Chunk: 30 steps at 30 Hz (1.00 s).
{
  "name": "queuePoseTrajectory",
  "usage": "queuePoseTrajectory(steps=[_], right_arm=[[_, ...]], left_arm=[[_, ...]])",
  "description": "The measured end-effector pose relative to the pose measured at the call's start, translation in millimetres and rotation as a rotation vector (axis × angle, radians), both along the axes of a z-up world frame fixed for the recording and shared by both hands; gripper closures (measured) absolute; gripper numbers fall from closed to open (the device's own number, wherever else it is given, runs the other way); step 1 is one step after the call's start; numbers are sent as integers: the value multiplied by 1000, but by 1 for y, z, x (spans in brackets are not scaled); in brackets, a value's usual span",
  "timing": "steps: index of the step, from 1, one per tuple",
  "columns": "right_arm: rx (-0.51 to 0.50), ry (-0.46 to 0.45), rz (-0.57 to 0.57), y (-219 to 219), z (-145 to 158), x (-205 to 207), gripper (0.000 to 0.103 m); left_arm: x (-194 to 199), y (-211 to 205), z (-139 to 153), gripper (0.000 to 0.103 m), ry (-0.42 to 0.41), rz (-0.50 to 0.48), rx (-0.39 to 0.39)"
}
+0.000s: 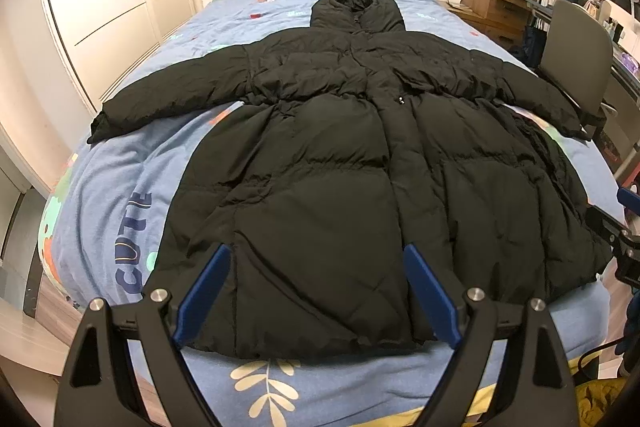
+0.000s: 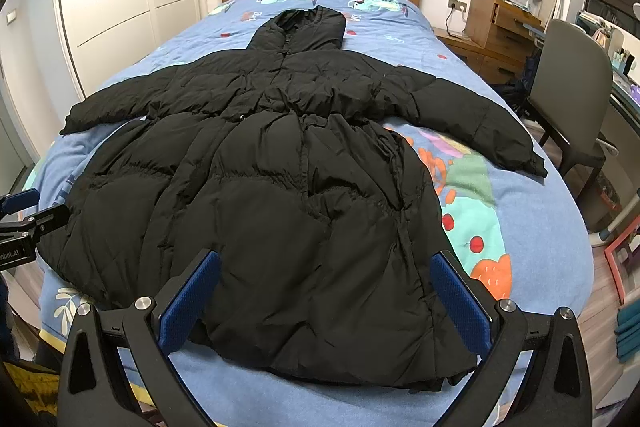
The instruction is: Fold large clothes
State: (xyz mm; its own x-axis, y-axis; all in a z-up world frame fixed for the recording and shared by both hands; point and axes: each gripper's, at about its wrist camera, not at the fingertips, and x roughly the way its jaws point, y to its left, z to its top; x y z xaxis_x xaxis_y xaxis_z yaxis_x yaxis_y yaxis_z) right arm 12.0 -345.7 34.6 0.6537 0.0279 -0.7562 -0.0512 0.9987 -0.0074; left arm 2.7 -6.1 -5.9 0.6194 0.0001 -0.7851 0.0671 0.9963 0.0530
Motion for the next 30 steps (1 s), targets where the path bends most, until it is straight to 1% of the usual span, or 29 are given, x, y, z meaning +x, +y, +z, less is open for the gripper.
queuePoseTrajectory(steps=[9,20,30], right_arm=[[-6,9,2,1,-2,2,1],[-9,7,-22,-9,5,10,0],[-14,5,-21,-11,11,22,1]], left_arm=[[1,1,2,14,14,-13,8],[10,1,5,14,49,-30,5],[19,4,10,14,55,-14,-1]])
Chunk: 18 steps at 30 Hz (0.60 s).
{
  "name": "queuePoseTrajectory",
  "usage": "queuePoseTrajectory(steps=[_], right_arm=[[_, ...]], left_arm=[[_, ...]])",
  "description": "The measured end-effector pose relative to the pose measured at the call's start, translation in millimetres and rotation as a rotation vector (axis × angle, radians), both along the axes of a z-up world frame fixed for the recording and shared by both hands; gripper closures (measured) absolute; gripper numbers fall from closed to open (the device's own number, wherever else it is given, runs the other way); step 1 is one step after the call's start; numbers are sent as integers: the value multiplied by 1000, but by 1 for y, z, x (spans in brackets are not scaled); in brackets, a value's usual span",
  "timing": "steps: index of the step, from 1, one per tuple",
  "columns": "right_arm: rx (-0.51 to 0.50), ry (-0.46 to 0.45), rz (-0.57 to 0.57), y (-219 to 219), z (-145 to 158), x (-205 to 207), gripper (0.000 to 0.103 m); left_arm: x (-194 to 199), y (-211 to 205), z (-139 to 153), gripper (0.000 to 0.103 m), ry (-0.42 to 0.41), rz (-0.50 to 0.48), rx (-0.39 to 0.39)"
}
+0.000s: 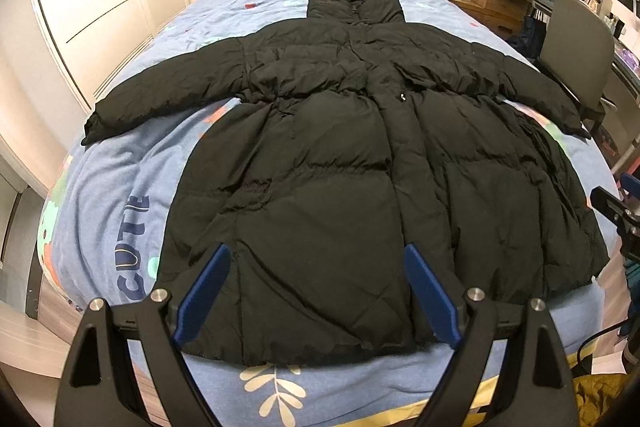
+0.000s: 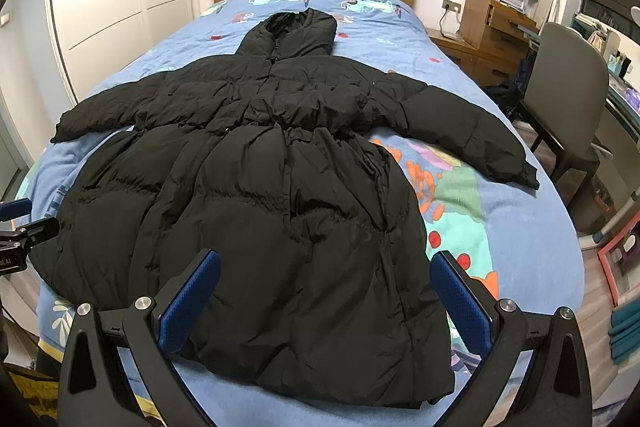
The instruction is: Fold large clothes
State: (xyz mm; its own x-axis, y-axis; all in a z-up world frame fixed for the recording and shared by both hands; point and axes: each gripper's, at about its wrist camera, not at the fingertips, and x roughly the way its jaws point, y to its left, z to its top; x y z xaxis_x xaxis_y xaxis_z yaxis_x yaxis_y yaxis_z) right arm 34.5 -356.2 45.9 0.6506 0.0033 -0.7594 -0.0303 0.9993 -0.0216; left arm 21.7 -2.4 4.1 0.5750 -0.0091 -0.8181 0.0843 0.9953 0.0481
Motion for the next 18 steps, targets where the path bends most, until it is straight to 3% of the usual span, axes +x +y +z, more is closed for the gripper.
queuePoseTrajectory(steps=[18], right_arm=[[26,25,-29,-19,-6,26,1]], left_arm=[[25,0,5,14,-10,52,24]])
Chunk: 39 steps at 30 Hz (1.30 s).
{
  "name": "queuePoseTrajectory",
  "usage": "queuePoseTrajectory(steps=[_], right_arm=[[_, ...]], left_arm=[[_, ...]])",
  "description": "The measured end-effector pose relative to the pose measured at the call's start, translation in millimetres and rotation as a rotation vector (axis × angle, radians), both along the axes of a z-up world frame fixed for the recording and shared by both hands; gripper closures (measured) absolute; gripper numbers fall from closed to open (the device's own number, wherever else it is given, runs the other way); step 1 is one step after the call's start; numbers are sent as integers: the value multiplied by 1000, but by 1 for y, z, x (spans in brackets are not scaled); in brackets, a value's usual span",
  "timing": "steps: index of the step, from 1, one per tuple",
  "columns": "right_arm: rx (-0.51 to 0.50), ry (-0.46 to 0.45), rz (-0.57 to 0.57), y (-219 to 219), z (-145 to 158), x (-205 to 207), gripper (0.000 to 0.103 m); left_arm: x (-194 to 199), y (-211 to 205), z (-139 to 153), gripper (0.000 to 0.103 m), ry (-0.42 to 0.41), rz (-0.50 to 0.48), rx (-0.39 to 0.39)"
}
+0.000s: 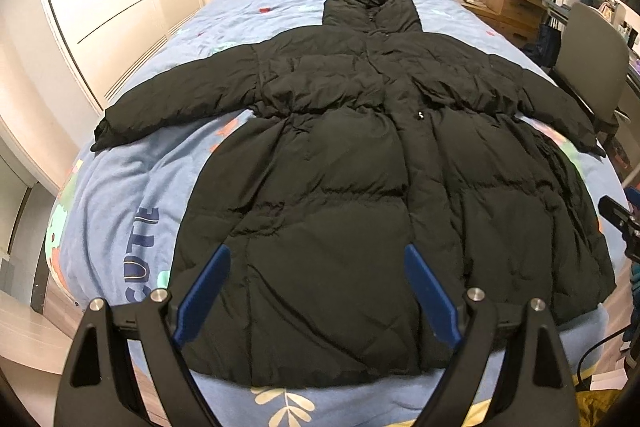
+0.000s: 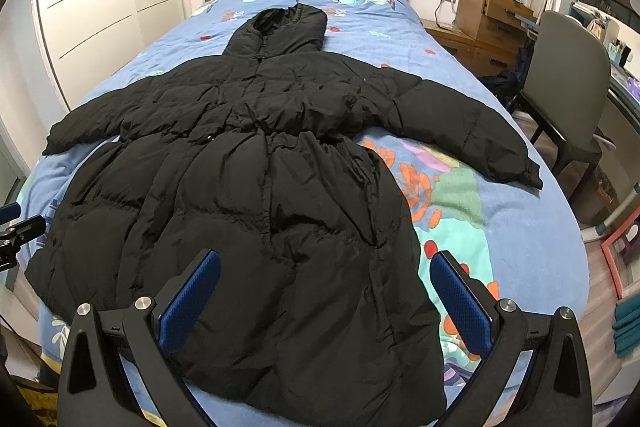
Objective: Fold large clothes
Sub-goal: 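Grasp the coat sleeve cuff with the right gripper and lift it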
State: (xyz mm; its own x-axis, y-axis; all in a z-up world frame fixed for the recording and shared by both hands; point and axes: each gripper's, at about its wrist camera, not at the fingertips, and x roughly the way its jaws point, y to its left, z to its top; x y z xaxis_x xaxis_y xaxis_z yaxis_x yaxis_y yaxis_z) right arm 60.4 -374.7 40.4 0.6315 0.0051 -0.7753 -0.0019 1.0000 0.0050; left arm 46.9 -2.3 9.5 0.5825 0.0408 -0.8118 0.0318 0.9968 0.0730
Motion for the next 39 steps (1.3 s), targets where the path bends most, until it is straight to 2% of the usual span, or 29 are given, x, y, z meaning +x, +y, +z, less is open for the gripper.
queuePoseTrajectory(steps=[10,15,23,27,32,39], right_arm=[[19,19,-28,-19,-5,30,1],[31,13,-55,-36,-3,46,0],[87,12,-145,-87,-16,79,0],[122,8,-218,-124,-27,99,0],[224,15,-352,-186,-51,119,0],[453,25,-525,-267,-101,135,3]], left_arm=[[27,-7,1,14,19,-14,6],[43,-14,-1,14,51,-25,35],[72,-25,-7,14,80,-20,85],[93,-24,-9,14,98,4,75],[113,-20,-7,14,81,42,88],[137,-3,-11,14,89,113,94]])
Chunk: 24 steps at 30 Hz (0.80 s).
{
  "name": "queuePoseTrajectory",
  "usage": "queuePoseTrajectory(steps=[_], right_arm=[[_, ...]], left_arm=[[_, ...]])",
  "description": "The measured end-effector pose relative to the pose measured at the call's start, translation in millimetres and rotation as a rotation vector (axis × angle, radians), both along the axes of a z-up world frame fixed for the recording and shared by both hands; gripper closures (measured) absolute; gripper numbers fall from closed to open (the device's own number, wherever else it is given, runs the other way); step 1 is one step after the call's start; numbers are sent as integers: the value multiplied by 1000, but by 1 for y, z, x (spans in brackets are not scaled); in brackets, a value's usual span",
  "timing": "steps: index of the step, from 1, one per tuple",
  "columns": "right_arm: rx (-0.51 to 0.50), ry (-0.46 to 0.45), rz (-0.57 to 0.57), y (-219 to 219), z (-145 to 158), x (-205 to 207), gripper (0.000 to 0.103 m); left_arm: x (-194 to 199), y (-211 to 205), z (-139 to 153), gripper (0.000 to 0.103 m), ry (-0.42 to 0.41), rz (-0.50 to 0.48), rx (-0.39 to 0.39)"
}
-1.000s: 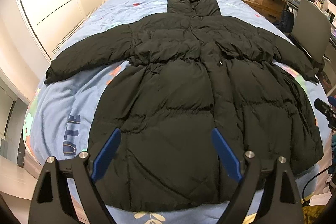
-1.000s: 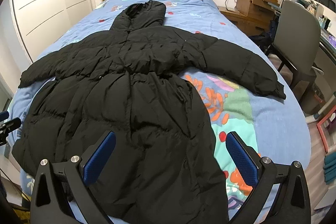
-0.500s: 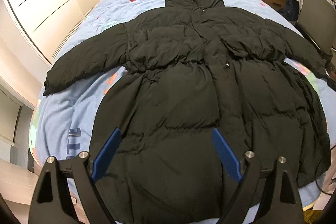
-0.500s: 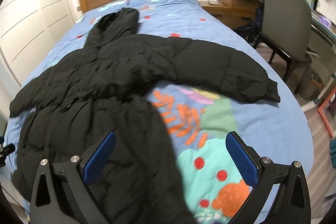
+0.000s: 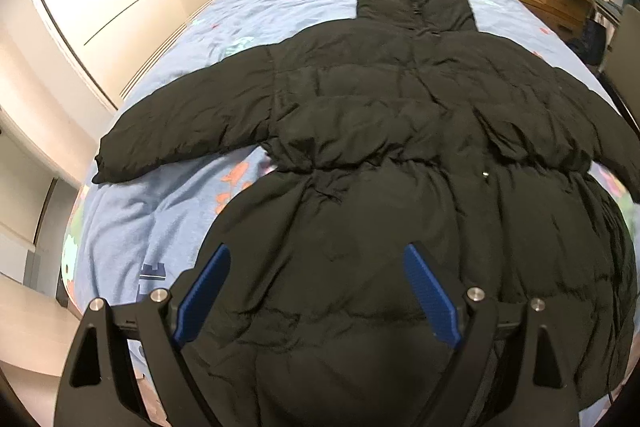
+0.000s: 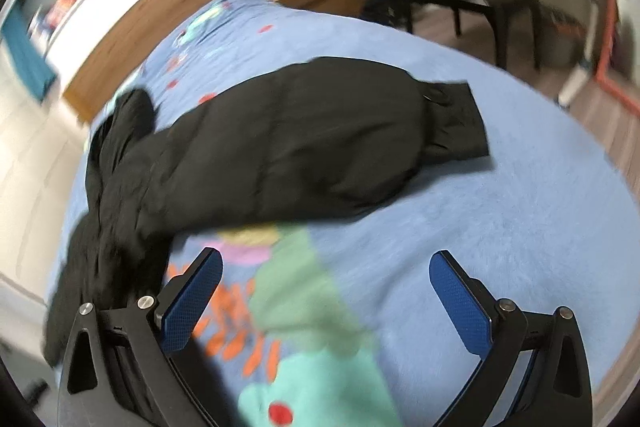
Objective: Fold large clothes
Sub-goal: 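Grasp the coat sleeve cuff with the right gripper and lift it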
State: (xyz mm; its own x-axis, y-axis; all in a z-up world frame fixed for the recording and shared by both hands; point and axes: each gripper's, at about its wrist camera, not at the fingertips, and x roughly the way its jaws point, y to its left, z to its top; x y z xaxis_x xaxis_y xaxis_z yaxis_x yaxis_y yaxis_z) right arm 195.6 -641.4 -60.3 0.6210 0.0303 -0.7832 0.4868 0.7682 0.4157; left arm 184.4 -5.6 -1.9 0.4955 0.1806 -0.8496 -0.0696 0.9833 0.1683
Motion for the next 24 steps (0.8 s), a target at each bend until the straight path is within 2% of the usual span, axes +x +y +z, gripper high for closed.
queuePoseTrajectory(steps=[4,6,10,11,14,15,17,20,24], right_arm=[[178,-46,-95,-36,-28,13,14],[230,-65,-126,-46,-37,21,21],[311,-133,-198,-65,-49,34,27],[319,-144,-207,-66,-49,36,34],[338,-155,-225,-75,-51,45,71],[341,-165,-228,-76,-49,47,82],[318,-190,-215,-75,-39,48,88],[264,-249,-172,-68,-12,50,91],[198,-330,-94,-48,40,61,92]], left_arm=[[8,1,-8,14,17,7,13],[11,0,-12,14,26,4,16],[16,0,-16,14,34,1,20],[16,0,-16,14,34,2,21],[18,2,-16,14,32,6,14],[18,3,-15,14,30,5,10],[18,5,-13,14,20,5,1],[18,9,-8,14,3,9,-16],[17,21,5,14,-46,28,-62]])
